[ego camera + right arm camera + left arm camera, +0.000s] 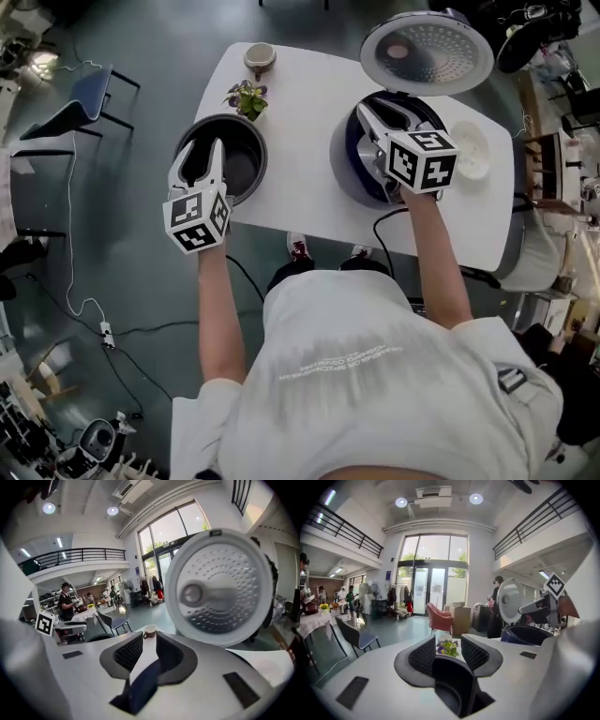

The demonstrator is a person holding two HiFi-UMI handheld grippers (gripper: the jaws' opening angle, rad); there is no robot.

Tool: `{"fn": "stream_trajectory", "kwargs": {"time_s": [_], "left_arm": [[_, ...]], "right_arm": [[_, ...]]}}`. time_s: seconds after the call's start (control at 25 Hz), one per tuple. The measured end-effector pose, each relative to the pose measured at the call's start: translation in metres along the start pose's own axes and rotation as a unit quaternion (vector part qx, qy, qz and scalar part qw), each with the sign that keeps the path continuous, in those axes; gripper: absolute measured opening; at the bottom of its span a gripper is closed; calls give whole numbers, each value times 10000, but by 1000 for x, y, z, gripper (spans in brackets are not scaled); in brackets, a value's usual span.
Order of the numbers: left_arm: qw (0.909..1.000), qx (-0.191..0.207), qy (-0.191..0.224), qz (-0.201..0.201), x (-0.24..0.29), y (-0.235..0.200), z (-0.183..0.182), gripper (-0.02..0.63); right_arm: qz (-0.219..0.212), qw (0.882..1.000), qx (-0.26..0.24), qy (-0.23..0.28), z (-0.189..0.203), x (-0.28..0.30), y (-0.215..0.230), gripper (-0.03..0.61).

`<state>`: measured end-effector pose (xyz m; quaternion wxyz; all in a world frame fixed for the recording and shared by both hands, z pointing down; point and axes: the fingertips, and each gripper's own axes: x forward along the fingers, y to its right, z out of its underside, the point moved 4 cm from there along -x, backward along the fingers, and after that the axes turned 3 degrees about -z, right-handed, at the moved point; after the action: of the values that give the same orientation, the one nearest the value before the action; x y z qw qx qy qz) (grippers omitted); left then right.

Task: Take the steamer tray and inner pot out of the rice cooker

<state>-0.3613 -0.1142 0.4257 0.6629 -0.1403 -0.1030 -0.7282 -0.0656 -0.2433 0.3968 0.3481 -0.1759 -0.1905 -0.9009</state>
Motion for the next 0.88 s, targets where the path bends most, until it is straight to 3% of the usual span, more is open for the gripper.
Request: {"fn": "stream_trajectory", "kwargs": {"time_s": [0.2,0.48,0.68,0.88], "left_arm": [[9961,321,244,783,26,71,-34,161],[9814,724,451,1722,46,166,-64,124],[9719,1129,547,1992,47,218,-77,84],[9598,1553,674,2238,43,258,-89,37]], "right_arm": [[809,9962,58,320,-3,-74,58,97],[1636,9839,283,655,1,-155,123,77],[1865,9790,253,783,7,-196,145,61],[1764,9808,16,826,6,-220,151,38]]}}
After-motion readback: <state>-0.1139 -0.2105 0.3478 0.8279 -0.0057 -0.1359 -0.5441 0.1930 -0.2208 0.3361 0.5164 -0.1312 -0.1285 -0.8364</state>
